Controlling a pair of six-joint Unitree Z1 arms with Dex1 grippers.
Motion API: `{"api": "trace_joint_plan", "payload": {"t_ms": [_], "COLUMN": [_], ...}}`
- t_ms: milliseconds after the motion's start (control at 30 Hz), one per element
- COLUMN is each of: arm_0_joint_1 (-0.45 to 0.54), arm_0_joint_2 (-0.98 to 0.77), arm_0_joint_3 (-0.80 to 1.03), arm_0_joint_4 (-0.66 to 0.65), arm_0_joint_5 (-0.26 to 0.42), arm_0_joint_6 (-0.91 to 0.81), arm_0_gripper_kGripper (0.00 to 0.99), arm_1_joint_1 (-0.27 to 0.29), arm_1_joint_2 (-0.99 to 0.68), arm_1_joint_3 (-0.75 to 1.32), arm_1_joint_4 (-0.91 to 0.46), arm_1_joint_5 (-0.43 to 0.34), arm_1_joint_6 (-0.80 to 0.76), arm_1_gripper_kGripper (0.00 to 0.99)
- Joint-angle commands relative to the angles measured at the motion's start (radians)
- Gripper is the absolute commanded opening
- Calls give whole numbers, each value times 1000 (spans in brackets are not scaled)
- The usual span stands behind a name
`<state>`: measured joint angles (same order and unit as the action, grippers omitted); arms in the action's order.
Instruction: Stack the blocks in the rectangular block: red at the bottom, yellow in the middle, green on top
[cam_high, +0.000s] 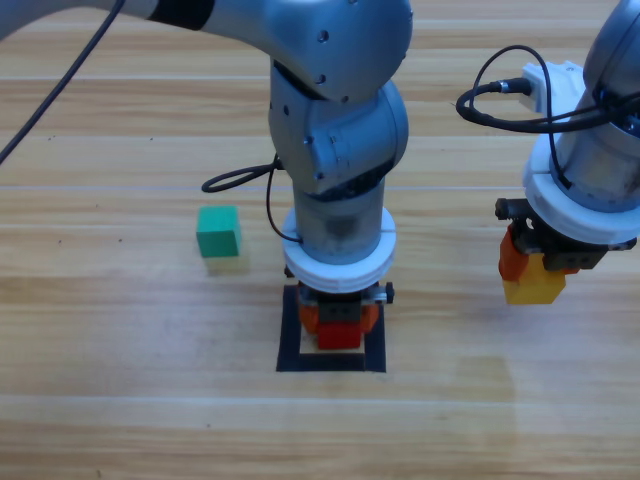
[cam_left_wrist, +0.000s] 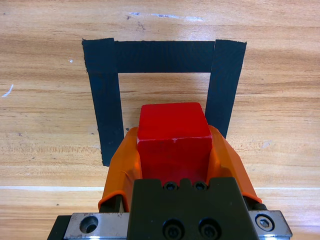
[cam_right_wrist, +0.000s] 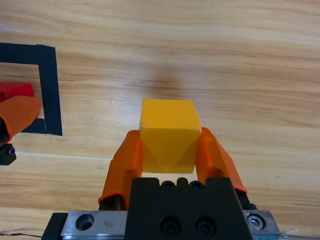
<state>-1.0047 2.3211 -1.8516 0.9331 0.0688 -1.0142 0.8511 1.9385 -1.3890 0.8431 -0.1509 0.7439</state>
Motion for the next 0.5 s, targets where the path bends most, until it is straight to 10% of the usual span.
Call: {"api": "trace_joint_plan", "payload": {"t_ms": [33,500], "arm_0_joint_1": [-22,-20], "arm_0_joint_2": [66,67], "arm_0_joint_3": [22,32], "arm_0_joint_4": [-17,-19], "arm_0_joint_5": [2,9], "arm_0_joint_6": [8,8], "arm_0_gripper_kGripper": [80,202], "arm_1_joint_1": [-24,-24], "arm_1_joint_2": [8,13], "arm_1_joint_3": [33,35], "arm_1_joint_4": [-30,-33], "arm_1_joint_5": [5,2], "arm_1_joint_6": [-6,-6], "arm_1_gripper_kGripper": [0,0]}}
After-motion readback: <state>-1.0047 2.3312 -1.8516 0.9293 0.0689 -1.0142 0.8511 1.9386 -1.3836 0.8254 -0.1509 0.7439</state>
